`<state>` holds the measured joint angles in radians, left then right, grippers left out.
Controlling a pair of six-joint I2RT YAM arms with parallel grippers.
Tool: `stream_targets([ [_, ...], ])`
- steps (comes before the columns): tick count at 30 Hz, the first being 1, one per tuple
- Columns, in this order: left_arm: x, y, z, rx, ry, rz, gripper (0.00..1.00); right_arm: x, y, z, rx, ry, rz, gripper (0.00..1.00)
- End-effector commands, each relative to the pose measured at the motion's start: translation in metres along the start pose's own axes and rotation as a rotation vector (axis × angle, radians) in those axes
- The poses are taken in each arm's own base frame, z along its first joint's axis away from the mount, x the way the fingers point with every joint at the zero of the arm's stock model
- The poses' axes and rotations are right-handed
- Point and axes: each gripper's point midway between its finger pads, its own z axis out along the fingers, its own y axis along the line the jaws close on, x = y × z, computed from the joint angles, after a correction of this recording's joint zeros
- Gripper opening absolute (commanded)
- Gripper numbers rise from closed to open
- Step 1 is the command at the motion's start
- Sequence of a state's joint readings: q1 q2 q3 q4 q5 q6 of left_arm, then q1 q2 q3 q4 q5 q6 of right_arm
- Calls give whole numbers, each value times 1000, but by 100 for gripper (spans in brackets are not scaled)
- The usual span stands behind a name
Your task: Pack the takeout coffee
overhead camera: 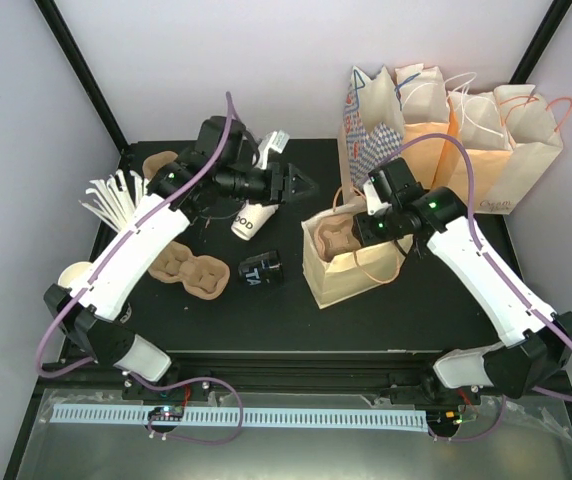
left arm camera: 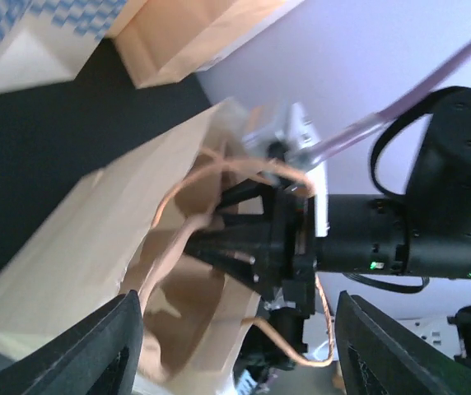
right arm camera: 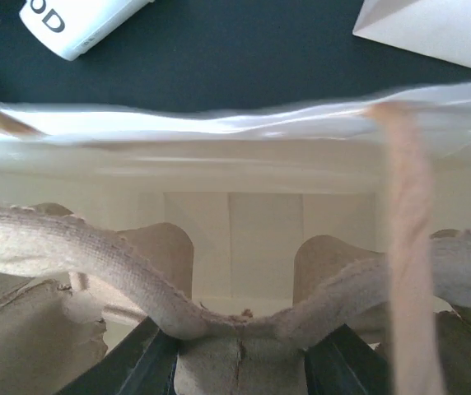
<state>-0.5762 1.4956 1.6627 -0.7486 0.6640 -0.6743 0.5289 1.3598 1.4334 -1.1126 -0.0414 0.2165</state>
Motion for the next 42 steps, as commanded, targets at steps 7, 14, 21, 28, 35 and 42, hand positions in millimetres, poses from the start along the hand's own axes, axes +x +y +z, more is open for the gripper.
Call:
stream_targets([
  [7,-2,-23,30,100,57,490,73,5,18,-11,-102,6,-87,38],
  [14,-4,-22,54,119,56,582,76,8,18,-9,-105,19,-80,38],
  [21,-5,-15,86,152,119,553,68,6,21,-8,-117,20,-76,38],
  [28,-19,20,103,75,127,411,13,4,15,-10,-84,5,-57,38],
  [35,-7,71,112,38,252,92,2,8,9,-10,-57,-13,-57,37],
  [42,-10,77,112,31,251,-42,2,6,2,-10,-13,-27,-49,38],
])
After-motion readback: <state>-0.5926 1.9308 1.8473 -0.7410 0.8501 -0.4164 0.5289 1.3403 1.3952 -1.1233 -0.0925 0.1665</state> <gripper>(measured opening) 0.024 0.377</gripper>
